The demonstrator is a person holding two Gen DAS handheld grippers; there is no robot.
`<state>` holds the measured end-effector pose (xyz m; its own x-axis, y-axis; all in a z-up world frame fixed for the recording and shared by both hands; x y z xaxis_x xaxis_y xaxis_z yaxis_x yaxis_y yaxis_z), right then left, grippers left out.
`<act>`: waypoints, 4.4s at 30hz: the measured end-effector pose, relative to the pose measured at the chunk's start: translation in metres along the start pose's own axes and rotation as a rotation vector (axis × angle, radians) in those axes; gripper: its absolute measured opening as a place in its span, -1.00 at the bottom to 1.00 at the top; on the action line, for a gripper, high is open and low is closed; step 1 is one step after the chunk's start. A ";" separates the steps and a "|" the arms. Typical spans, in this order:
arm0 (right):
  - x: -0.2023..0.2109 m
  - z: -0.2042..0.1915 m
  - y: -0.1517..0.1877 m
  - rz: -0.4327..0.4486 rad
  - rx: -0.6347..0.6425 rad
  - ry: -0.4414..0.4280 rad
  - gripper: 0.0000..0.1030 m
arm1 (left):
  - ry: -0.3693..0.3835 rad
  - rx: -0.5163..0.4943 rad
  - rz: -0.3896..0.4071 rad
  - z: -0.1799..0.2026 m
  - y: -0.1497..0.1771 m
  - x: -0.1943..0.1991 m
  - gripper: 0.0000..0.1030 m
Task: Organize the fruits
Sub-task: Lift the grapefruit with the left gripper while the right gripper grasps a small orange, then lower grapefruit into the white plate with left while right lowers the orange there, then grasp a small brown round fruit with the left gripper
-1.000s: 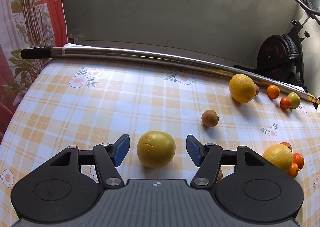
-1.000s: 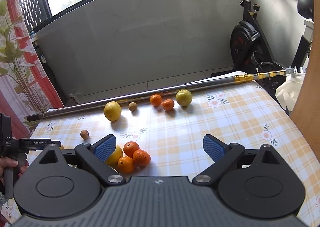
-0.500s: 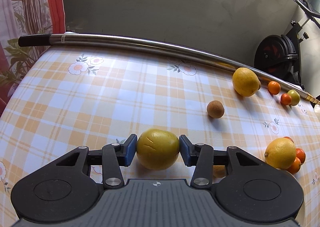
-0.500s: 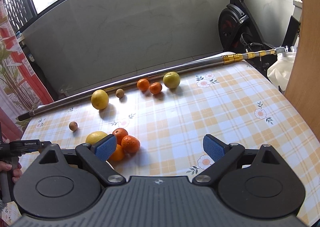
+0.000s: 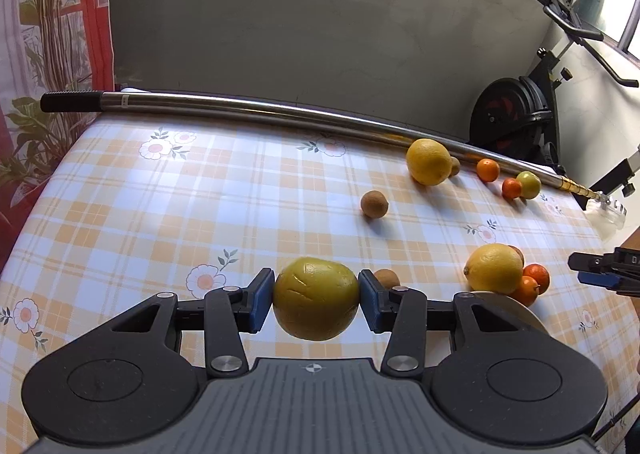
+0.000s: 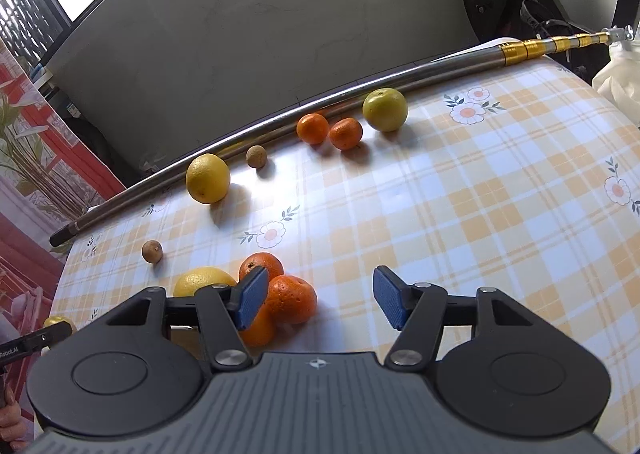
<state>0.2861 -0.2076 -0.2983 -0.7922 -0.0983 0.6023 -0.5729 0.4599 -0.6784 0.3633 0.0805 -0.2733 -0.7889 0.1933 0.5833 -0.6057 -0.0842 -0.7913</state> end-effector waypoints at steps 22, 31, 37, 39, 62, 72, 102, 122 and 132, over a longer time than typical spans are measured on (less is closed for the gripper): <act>-0.044 -0.006 0.014 -0.180 -0.151 -0.036 -0.19 | 0.066 -0.052 -0.014 0.044 0.017 0.018 -0.06; -0.020 0.001 0.019 -0.169 -0.215 -0.069 -0.22 | 0.056 -0.031 -0.023 0.040 0.017 0.029 -0.06; 0.011 -0.005 0.027 -0.137 -0.165 -0.095 -0.23 | 0.054 -0.044 -0.031 0.032 0.014 0.037 -0.06; 0.020 -0.010 0.032 -0.129 -0.130 -0.102 -0.23 | 0.047 -0.056 -0.026 0.029 0.011 0.039 -0.06; 0.043 -0.067 0.091 -0.268 0.264 -0.153 -0.23 | 0.174 -0.125 -0.133 0.075 0.047 0.029 -0.06; 0.045 -0.072 0.103 -0.296 0.332 -0.151 -0.22 | 0.199 -0.150 -0.197 0.083 0.075 0.021 -0.06; 0.052 -0.074 0.109 -0.298 0.337 -0.161 -0.21 | 0.212 -0.184 -0.239 0.084 0.093 0.013 -0.05; 0.073 -0.065 0.064 -0.160 0.257 -0.176 -0.11 | 0.183 -0.129 -0.075 0.067 0.029 0.041 -0.05; 0.075 -0.050 0.017 -0.025 0.253 -0.133 -0.08 | 0.052 -0.103 0.080 0.026 -0.040 0.051 -0.04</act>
<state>0.2272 -0.1626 -0.2439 -0.7883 -0.2296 0.5708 -0.6135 0.2228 -0.7576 0.3451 0.0685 -0.2070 -0.8260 0.2403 0.5099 -0.5254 -0.0008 -0.8508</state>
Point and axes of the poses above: each gripper's, at about its wrist camera, not at the fingertips, and x roughly against the way its jaws point, z to its right, y to its underside, the point moved 6 cm from there along -x, roughly the way its jaws point, and after that the axes turned 11 degrees about z, right-handed, at the moved point
